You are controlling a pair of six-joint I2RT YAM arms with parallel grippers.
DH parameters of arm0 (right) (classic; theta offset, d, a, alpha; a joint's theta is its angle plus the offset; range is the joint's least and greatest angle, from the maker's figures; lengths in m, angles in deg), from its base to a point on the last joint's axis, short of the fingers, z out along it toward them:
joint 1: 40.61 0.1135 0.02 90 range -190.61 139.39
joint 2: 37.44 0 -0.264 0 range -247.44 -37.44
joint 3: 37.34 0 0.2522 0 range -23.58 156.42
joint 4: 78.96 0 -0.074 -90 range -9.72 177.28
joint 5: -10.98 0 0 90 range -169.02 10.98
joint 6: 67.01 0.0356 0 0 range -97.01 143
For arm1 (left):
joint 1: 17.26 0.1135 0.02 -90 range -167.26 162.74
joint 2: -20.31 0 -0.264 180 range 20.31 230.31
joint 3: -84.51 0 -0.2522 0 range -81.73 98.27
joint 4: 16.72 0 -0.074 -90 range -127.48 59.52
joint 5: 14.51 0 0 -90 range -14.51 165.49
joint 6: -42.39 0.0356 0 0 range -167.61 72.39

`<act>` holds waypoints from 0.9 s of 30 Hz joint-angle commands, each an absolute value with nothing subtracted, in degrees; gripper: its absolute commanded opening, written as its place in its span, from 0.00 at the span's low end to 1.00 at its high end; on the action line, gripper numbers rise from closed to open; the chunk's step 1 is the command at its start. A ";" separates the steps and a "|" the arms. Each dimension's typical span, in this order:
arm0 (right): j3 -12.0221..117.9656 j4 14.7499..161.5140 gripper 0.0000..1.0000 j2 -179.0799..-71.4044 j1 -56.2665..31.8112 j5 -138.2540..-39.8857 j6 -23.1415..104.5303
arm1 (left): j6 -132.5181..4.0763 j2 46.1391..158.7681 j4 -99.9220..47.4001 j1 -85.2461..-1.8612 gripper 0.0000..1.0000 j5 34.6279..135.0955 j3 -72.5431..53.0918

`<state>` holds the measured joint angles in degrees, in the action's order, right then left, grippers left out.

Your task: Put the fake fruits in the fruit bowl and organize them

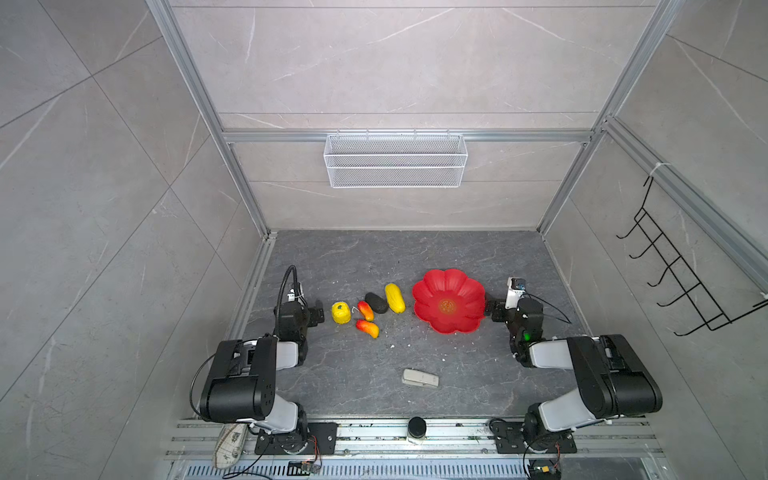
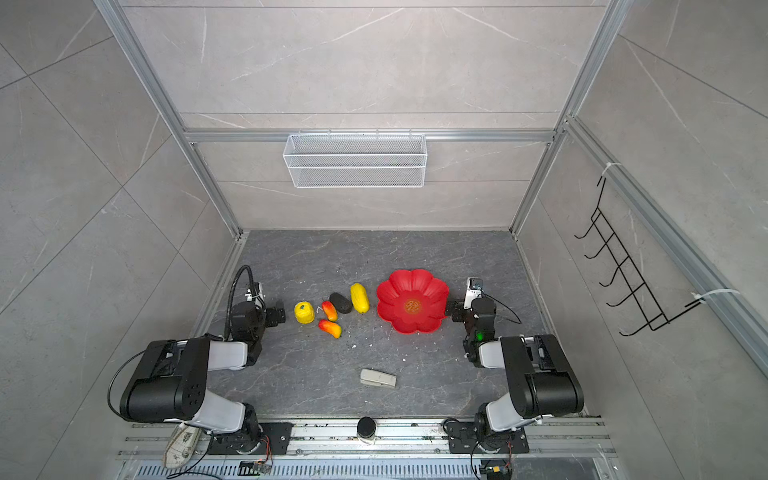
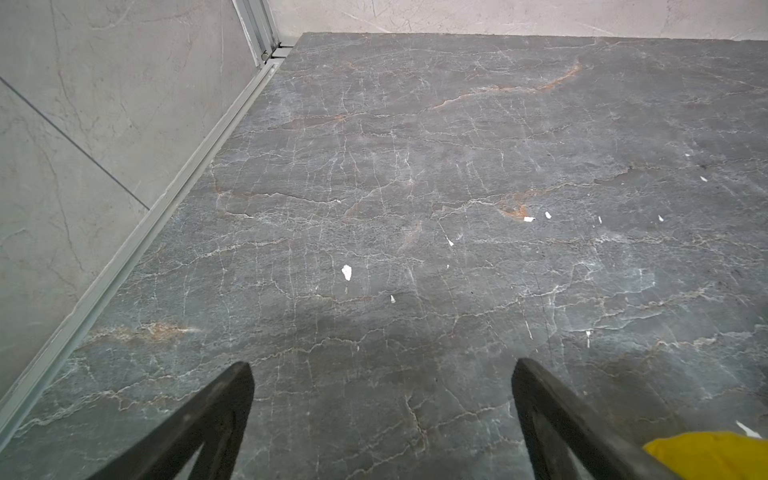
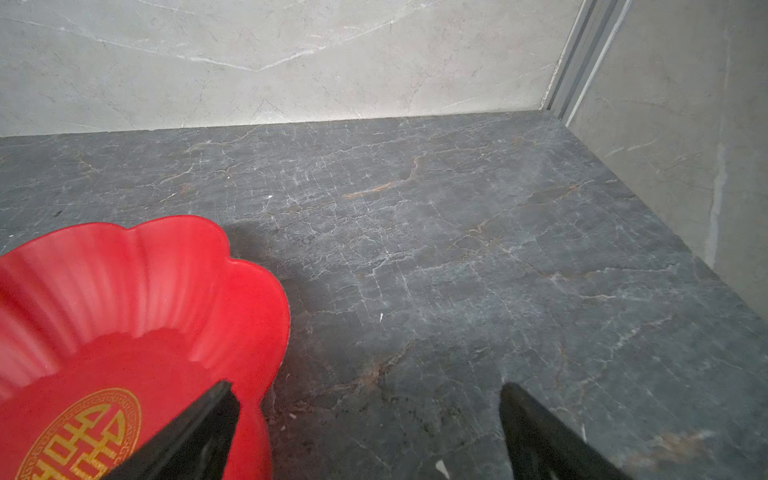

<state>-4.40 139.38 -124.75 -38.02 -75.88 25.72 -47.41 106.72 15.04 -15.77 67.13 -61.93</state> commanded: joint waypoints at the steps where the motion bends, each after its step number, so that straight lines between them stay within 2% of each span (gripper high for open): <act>1: -3.37 138.61 0.99 -124.19 -37.99 -76.53 24.68 | -48.27 106.27 18.26 -15.62 1.00 68.02 -61.07; 27: -3.15 138.35 1.00 -124.36 -37.97 -76.64 24.85 | -47.59 106.31 18.08 -15.53 1.00 70.22 -61.01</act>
<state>-4.29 138.50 -124.75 -38.02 -75.88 25.72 -47.38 106.72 16.22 -16.03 68.84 -61.93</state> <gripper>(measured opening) 0.997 0.999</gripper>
